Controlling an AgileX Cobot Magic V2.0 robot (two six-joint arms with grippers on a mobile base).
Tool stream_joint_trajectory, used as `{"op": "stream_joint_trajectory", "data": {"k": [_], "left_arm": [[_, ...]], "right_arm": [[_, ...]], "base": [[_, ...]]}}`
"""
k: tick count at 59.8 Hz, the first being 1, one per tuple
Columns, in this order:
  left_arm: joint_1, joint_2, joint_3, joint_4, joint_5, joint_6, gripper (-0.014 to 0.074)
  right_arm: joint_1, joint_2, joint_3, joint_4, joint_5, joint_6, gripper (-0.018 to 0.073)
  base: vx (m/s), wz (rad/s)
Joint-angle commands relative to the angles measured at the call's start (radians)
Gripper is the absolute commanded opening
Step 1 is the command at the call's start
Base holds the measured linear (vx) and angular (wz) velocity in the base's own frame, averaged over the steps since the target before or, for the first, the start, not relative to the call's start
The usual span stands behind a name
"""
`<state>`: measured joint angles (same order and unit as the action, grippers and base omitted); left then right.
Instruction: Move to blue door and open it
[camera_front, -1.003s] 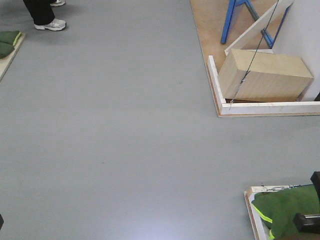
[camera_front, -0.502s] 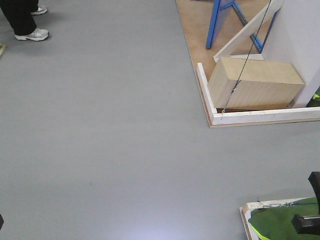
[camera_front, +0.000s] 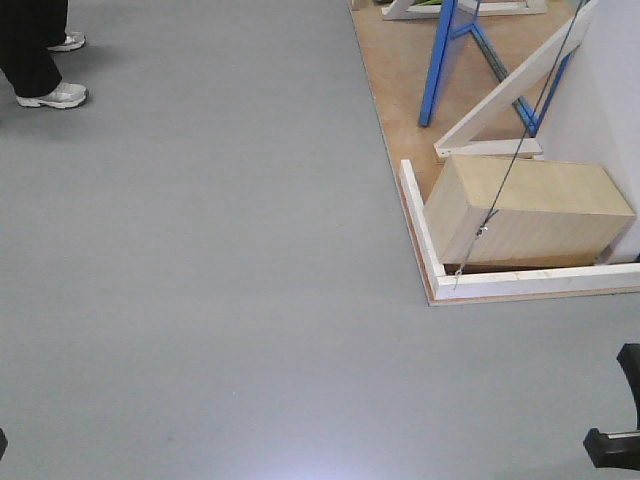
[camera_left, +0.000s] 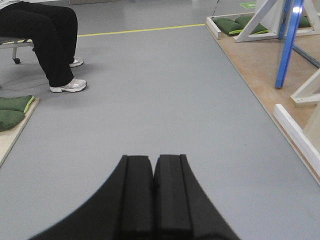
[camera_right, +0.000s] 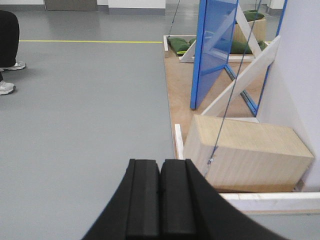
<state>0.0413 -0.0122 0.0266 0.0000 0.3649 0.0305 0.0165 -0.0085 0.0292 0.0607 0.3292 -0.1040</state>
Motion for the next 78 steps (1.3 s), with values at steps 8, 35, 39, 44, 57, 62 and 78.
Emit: {"op": "stream_joint_trajectory", "data": {"k": [8, 35, 39, 44, 57, 62, 78], "left_arm": [[-0.002, -0.017, 0.004, 0.0, -0.077, -0.003, 0.007], [-0.002, -0.017, 0.004, 0.0, -0.077, -0.003, 0.007], [-0.002, -0.017, 0.004, 0.0, -0.077, -0.003, 0.007], [-0.002, -0.017, 0.004, 0.0, -0.077, -0.003, 0.007], [-0.002, -0.017, 0.004, 0.0, -0.078, -0.003, 0.007], [0.0, -0.017, 0.004, 0.0, -0.078, -0.003, 0.007], [0.001, -0.017, 0.004, 0.0, -0.077, -0.003, 0.007]], "right_arm": [[-0.001, -0.019, 0.019, -0.002, -0.079, -0.009, 0.0005], [0.0, -0.019, 0.019, -0.002, -0.078, -0.009, 0.0005], [0.0, -0.019, 0.019, -0.002, -0.078, -0.009, 0.0005], [0.0, -0.019, 0.019, -0.002, -0.078, -0.009, 0.0005], [0.0, -0.019, 0.019, -0.002, -0.078, -0.009, 0.0005], [0.0, -0.019, 0.019, -0.002, -0.078, -0.009, 0.0005], [0.0, -0.019, 0.019, -0.002, -0.078, -0.009, 0.0005]], "base": [[0.4, 0.07], [0.41, 0.04], [0.42, 0.04], [0.42, 0.04], [0.42, 0.03], [0.43, 0.01], [0.42, 0.0]]}}
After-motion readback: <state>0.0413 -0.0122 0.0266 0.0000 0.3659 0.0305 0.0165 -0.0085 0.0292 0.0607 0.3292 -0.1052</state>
